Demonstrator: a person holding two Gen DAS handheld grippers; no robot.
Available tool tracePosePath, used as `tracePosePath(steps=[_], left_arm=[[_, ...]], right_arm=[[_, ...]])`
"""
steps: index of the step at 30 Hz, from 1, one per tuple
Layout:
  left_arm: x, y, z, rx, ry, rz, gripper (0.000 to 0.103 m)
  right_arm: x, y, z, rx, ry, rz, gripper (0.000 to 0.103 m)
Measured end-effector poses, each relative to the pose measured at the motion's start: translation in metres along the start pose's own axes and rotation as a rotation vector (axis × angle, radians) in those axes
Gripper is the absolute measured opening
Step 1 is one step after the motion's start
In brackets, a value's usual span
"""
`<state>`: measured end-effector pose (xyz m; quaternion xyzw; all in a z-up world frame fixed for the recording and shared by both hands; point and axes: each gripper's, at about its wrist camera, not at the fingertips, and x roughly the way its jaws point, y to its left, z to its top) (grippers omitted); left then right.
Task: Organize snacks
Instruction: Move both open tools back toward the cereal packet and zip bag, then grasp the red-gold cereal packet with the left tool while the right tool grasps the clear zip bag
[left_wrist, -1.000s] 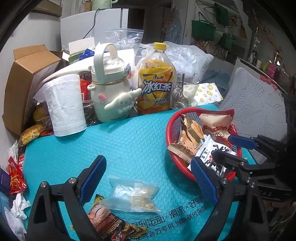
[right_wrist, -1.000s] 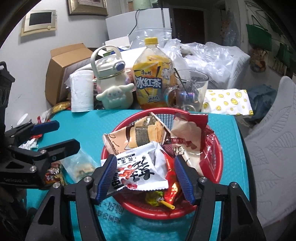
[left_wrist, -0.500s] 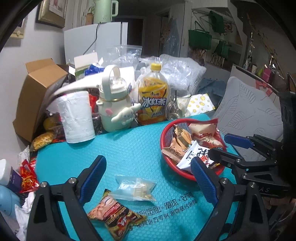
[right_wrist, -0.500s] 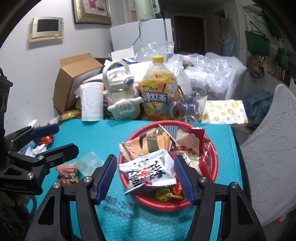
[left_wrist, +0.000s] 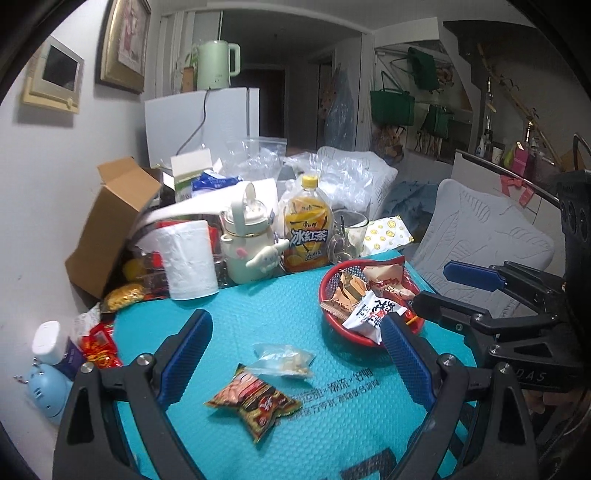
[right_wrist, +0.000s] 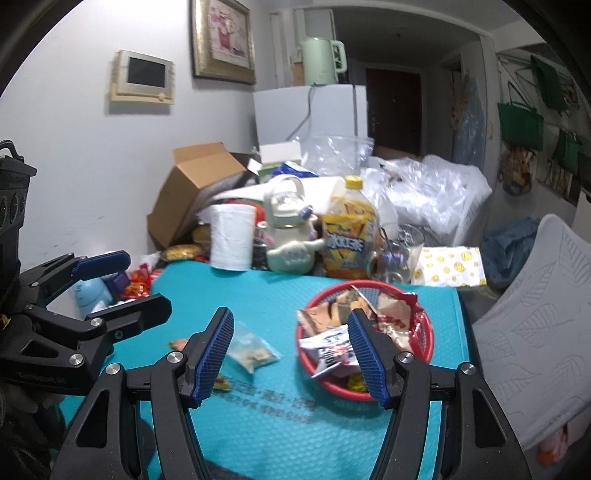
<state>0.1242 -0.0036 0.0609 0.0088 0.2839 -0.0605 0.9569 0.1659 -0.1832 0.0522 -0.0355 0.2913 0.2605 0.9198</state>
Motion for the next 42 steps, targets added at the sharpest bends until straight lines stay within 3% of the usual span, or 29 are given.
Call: tracePosePath(steps=[8,17,24,42], left_arm=[[-0.038,0.012,-0.02,-0.01,-0.016,0.034,0.093],[-0.043,0.034,-0.049,-0.063,0.031,0.07,0.093],[-0.016,0.055,-0.071,-0.14,0.106,0.038,0.093],[0.09,0.074,-0.092,-0.231,0.274,-0.047,0.093]], right_arm=[[-0.021,0.035,-0.007,-0.036,-0.02,0.046,0.064],[-0.006,0.063,-0.028,-0.05,0.02,0.113,0.064],[0.031,0.068,-0.043,-0.024,0.092,0.159,0.064],[0.111,0.039,-0.062,0.009,0.214,0.137,0.064]])
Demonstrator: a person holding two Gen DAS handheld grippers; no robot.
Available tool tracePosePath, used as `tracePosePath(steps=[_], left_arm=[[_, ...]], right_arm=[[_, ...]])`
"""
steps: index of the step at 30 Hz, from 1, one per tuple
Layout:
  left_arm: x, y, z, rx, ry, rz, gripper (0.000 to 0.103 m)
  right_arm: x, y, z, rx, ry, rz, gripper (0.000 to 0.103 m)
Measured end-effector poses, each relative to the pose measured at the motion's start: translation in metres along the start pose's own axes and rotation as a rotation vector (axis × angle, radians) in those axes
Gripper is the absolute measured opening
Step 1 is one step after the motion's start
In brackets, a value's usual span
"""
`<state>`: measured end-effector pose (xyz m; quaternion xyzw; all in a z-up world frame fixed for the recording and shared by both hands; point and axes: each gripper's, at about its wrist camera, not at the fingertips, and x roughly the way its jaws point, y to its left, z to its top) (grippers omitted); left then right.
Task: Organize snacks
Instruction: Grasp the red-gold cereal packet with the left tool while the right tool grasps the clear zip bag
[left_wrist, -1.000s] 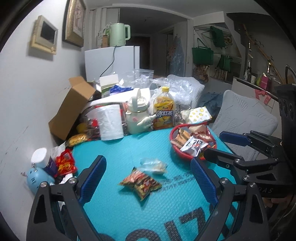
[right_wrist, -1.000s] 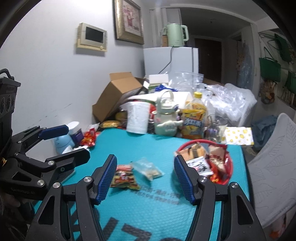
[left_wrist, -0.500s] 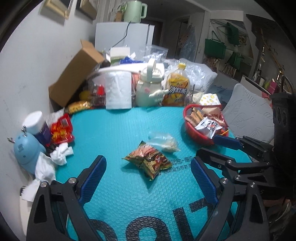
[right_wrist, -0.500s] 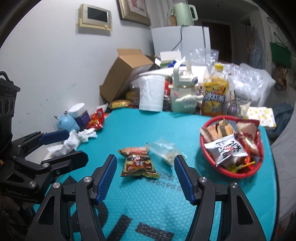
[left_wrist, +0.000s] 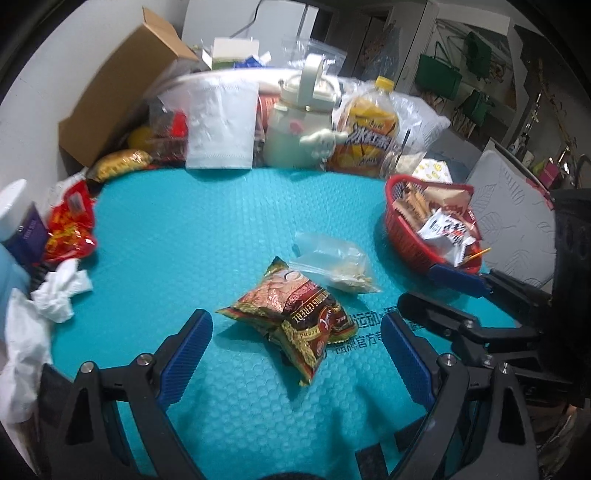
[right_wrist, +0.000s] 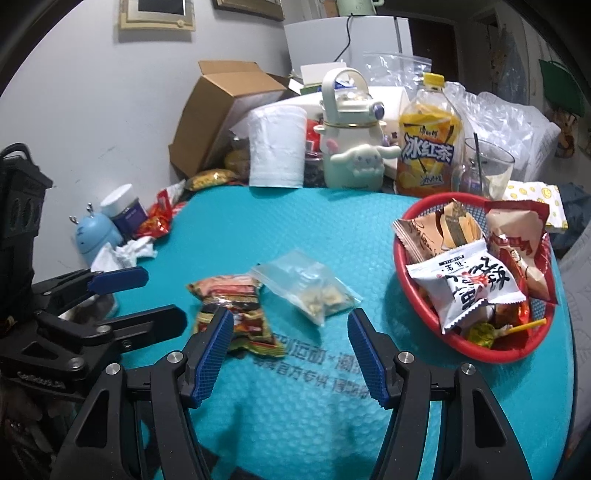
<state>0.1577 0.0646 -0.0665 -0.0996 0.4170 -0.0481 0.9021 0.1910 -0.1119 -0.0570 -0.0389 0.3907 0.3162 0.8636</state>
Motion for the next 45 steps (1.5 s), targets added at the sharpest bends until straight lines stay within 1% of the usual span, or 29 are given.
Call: tracePosePath(steps=[4,9,14,18,23,26,29,31,33,36,39,41,42,43,44,45], left_arm=[[0.022,0.003,0.002,-0.007,0.033,0.011,0.093],[0.038,0.009,0.001,0.009,0.042,0.06,0.093],[0.037,0.028,0.003,-0.006,0.019,0.081,0.093],[0.035,0.043,0.006,0.005,0.008,0.13,0.093],[0.031,0.064,0.007,-0.053,0.007,0.145,0.093],[0.028,0.071,0.007,-0.077,-0.004,0.148,0.093],[0.022,0.075,0.008,-0.09,-0.033,0.143,0.093],[0.02,0.075,0.008,-0.096,-0.052,0.117,0.093],[0.021,0.074,0.01,-0.102,-0.056,0.089,0.093],[0.027,0.071,0.011,-0.102,-0.044,0.046,0.093],[0.034,0.065,0.013,-0.087,-0.028,0.044,0.093],[0.041,0.062,0.013,-0.077,-0.012,0.044,0.093],[0.044,0.061,0.013,-0.073,-0.003,0.051,0.093],[0.048,0.06,0.013,-0.07,0.007,0.061,0.093],[0.052,0.06,0.013,-0.068,0.019,0.066,0.093],[0.057,0.06,0.012,-0.069,0.036,0.066,0.093]], right_arm=[[0.009,-0.009,0.0,0.001,0.013,-0.039,0.064],[0.018,-0.014,0.0,0.006,0.033,-0.035,0.064],[0.028,-0.003,0.003,-0.051,0.045,-0.043,0.064],[0.039,0.005,0.007,-0.082,0.057,-0.037,0.064],[0.054,0.013,0.015,-0.123,0.061,-0.062,0.064],[0.064,0.014,0.02,-0.124,0.066,-0.064,0.064],[0.076,0.013,0.024,-0.131,0.08,-0.076,0.065],[0.082,0.013,0.025,-0.135,0.078,-0.08,0.068],[0.088,0.012,0.028,-0.128,0.08,-0.084,0.068],[0.096,0.008,0.028,-0.097,0.083,-0.07,0.069],[0.101,0.007,0.023,-0.12,0.105,-0.079,0.069],[0.104,0.003,0.021,-0.108,0.116,-0.061,0.069],[0.106,0.002,0.02,-0.102,0.122,-0.054,0.065],[0.106,0.0,0.019,-0.097,0.122,-0.05,0.058],[0.106,-0.001,0.019,-0.091,0.119,-0.048,0.055],[0.105,-0.002,0.019,-0.088,0.117,-0.047,0.048]])
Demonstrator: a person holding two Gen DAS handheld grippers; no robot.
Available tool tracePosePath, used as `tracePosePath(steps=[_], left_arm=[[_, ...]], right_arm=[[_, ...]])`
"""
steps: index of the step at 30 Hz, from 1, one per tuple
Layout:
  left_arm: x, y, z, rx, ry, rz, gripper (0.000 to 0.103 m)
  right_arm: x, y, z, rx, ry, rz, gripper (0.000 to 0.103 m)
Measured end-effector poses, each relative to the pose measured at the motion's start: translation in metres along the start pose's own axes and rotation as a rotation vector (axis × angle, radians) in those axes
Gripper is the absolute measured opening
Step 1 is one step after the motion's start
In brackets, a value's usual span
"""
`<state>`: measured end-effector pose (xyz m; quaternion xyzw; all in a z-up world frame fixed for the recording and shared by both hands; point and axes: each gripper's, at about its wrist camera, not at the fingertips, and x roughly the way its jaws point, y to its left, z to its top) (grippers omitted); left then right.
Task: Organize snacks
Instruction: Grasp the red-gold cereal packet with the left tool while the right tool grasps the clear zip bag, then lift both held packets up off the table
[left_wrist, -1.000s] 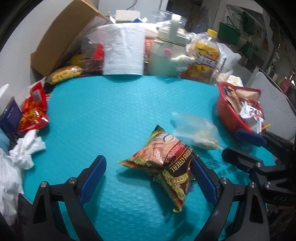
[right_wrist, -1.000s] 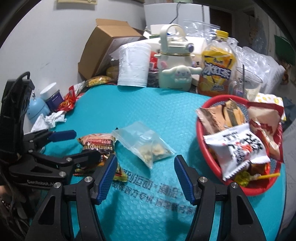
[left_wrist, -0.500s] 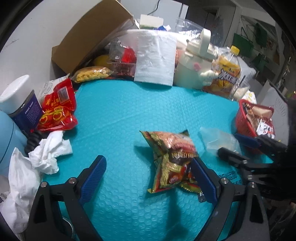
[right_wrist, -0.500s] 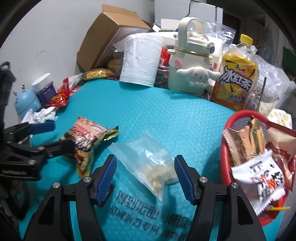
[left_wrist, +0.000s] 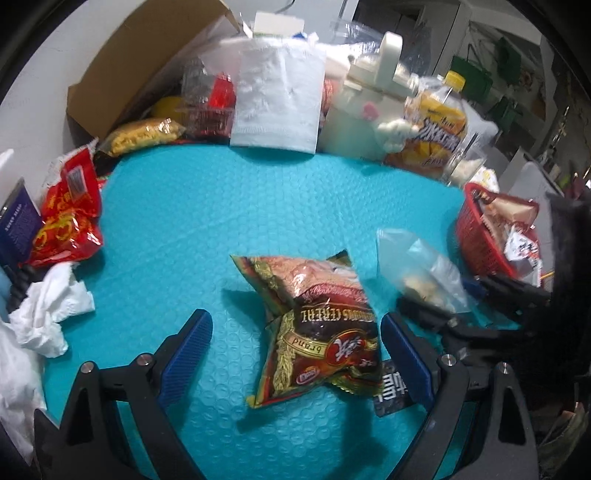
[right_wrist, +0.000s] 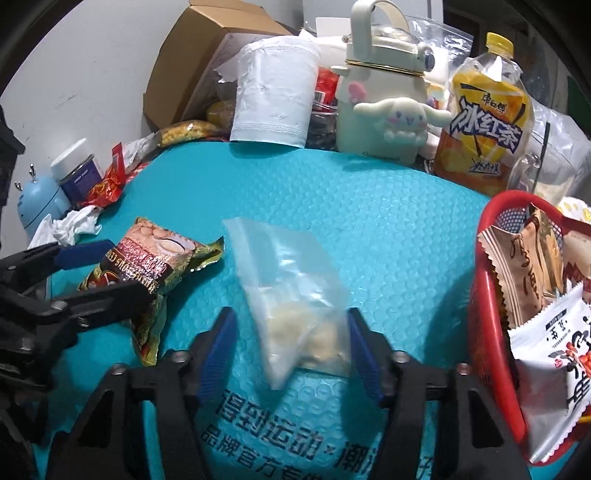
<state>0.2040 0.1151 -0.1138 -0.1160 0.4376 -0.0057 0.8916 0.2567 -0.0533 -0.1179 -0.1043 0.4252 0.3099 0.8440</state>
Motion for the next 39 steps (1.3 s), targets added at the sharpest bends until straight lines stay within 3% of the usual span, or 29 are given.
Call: tracePosePath(steps=[3,4,5,8,18,31,39], left_arm=[[0.006,0.0,0.001,-0.009,0.007,0.003,0.088],[0.006,-0.001,0.0,-0.004,0.003,0.004,0.073],[0.007,-0.002,0.001,0.003,0.01,0.001,0.066],[0.005,-0.004,0.0,-0.005,0.022,-0.017,0.056],[-0.02,-0.026,-0.031,0.018,0.069,-0.061,0.054],[-0.06,-0.064,-0.093,0.08,0.112,-0.09,0.054],[-0.074,-0.091,-0.112,0.13,0.114,-0.139,0.054]], right_arm=[[-0.002,-0.003,0.001,0.019,-0.006,0.018,0.038],[-0.002,-0.004,0.001,0.029,-0.007,0.027,0.037],[-0.002,-0.005,0.002,0.036,-0.005,0.032,0.037],[-0.003,-0.005,0.002,0.048,-0.002,0.036,0.036],[-0.036,0.003,-0.023,0.083,-0.003,0.059,0.036],[-0.094,0.017,-0.097,0.136,0.019,0.046,0.036],[-0.122,0.023,-0.136,0.176,0.015,0.042,0.036]])
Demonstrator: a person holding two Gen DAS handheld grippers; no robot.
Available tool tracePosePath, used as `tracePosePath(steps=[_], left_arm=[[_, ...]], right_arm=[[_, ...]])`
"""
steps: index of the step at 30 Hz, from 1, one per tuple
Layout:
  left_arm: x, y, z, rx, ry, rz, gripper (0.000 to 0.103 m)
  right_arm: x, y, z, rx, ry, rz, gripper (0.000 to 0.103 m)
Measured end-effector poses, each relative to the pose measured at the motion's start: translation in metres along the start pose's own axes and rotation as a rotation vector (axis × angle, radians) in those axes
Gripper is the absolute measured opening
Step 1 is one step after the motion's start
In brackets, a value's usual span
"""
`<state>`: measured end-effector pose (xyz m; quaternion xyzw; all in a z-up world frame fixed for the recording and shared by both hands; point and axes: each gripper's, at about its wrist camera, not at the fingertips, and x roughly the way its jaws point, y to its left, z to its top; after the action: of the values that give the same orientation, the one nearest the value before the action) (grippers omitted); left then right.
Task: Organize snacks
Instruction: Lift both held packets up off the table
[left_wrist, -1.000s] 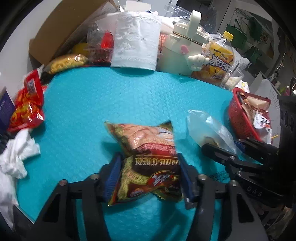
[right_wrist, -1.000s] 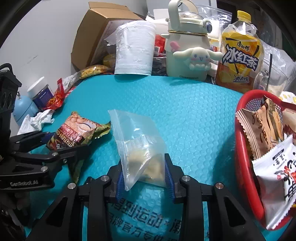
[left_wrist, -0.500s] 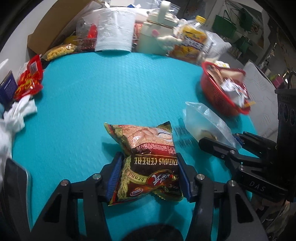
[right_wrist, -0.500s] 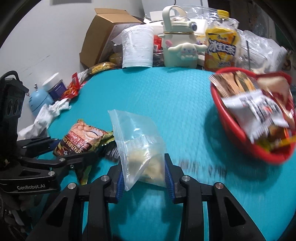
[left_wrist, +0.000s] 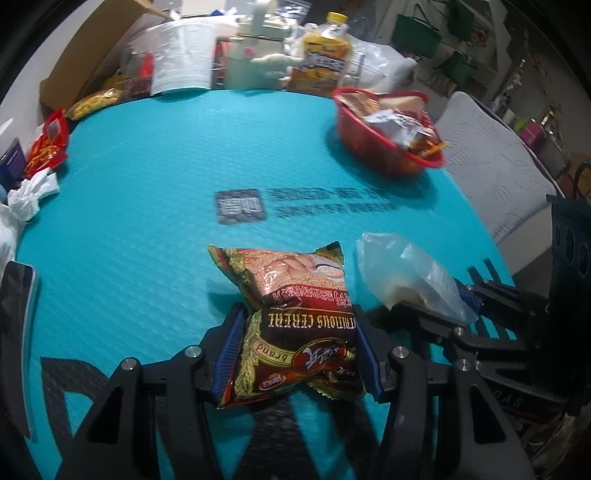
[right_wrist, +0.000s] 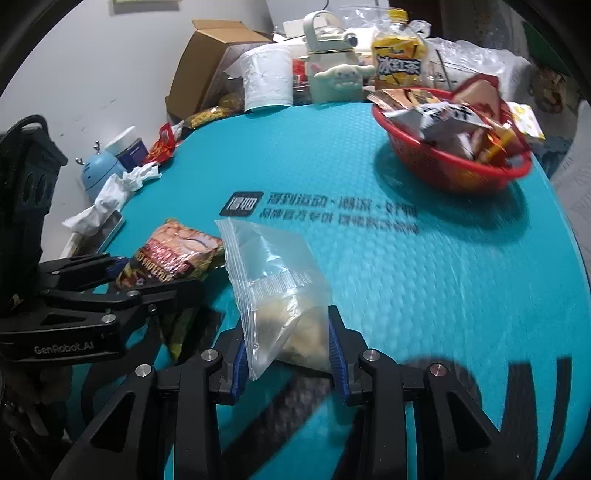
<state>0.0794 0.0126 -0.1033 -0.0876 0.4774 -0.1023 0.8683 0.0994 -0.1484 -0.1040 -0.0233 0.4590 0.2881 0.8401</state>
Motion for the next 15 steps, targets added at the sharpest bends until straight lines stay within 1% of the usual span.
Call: tracePosePath(steps=[6,10,11,12,14,15], left_arm=[[-0.002,-0.022,-0.006,0.031,0.001,-0.052,0.054],[-0.007,-0.037,-0.004,0.06,-0.008,-0.075,0.054],[-0.009,-0.042,-0.002,0.068,-0.013,-0.083,0.044],[-0.01,-0.045,0.0,0.074,-0.015,-0.085,0.042],[-0.012,-0.052,0.004,0.087,-0.027,-0.108,0.042],[-0.011,-0.057,0.006,0.1,-0.032,-0.107,0.042]], right_arm=[[-0.022,-0.008,-0.021,0.062,-0.027,0.002,0.036],[-0.036,-0.014,-0.031,0.091,-0.044,-0.005,0.036],[-0.042,-0.016,-0.033,0.098,-0.053,-0.008,0.036],[-0.045,-0.017,-0.033,0.101,-0.059,-0.012,0.036],[-0.055,-0.021,-0.034,0.106,-0.078,-0.022,0.036],[-0.059,-0.023,-0.034,0.108,-0.086,-0.025,0.036]])
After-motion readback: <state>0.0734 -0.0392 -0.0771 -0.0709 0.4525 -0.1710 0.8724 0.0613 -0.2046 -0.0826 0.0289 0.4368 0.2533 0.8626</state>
